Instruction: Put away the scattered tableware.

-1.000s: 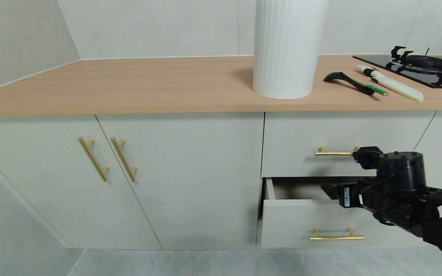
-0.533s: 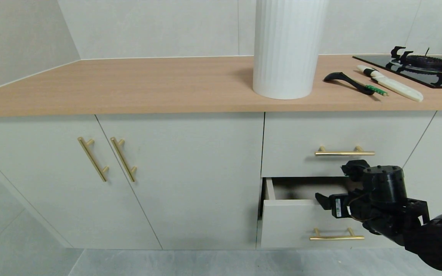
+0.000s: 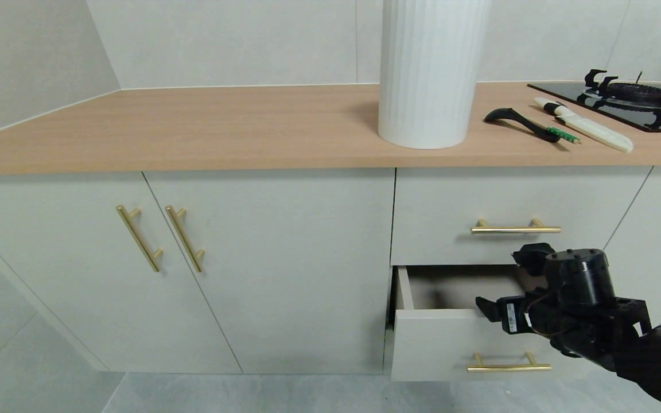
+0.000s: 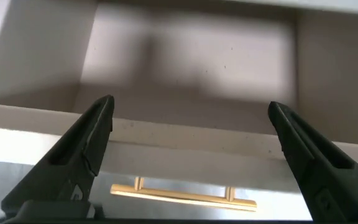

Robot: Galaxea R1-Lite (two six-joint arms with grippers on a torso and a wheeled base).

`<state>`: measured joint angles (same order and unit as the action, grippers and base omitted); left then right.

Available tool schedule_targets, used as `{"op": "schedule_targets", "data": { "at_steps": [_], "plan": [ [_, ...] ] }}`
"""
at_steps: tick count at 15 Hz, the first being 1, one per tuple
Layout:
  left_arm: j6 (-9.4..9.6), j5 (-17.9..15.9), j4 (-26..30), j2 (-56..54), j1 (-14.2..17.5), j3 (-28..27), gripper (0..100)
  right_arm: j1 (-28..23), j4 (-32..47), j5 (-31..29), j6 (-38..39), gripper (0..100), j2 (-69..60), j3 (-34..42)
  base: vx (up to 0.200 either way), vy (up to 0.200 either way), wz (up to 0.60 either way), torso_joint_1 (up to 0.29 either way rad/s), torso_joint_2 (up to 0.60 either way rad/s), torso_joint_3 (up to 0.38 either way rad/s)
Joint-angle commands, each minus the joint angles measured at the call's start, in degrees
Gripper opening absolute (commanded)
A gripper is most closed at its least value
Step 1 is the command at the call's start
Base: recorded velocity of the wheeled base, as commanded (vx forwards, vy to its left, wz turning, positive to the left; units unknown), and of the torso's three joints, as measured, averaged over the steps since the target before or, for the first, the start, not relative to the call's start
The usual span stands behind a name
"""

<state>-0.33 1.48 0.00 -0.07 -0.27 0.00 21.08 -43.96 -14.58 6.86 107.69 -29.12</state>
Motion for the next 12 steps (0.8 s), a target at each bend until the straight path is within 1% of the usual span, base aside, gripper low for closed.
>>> {"op": "schedule_targets", "data": {
  "at_steps": [1, 4, 5, 6, 7, 12],
  "plan": [
    [-0.02, 0.0, 0.0, 0.1, 0.0, 0.0, 100, 0.0, 2.5, 0.2, -0.1, 100, -2.7, -0.2, 0.0, 0.0, 0.0, 0.0, 0.0, 0.0],
    [-0.02, 0.0, 0.0, 0.1, 0.0, 0.0, 100, 0.2, 10.6, 1.4, -0.1, 100, -6.4, -1.6, 0.0, 0.0, 0.0, 0.0, 0.0, 0.0],
    [-0.02, 0.0, 0.0, 0.1, 0.0, 0.0, 100, 0.3, 15.2, 2.2, -0.5, 100, -7.9, -2.0, 0.0, 0.0, 0.0, 0.0, 0.0, 0.0],
    [-0.02, 0.0, 0.0, 0.1, 0.0, 0.0, 100, 0.5, 17.4, 2.8, -0.7, 100, -8.8, -2.2, 0.0, 0.0, 0.0, 0.0, 0.0, 0.0],
    [-0.02, 0.0, 0.0, 0.1, 0.0, 0.0, 100, 1.1, 22.6, 5.4, -0.8, 100, -10.8, -3.4, 0.0, 0.0, 0.0, 0.0, 0.0, 0.0],
    [-0.02, 0.0, 0.0, 0.1, 0.0, 0.0, 100, 2.8, 31.7, 5.7, -1.0, 100, -13.4, -4.8, 0.0, 0.0, 0.0, 0.0, 0.0, 0.0]
  ]
}}
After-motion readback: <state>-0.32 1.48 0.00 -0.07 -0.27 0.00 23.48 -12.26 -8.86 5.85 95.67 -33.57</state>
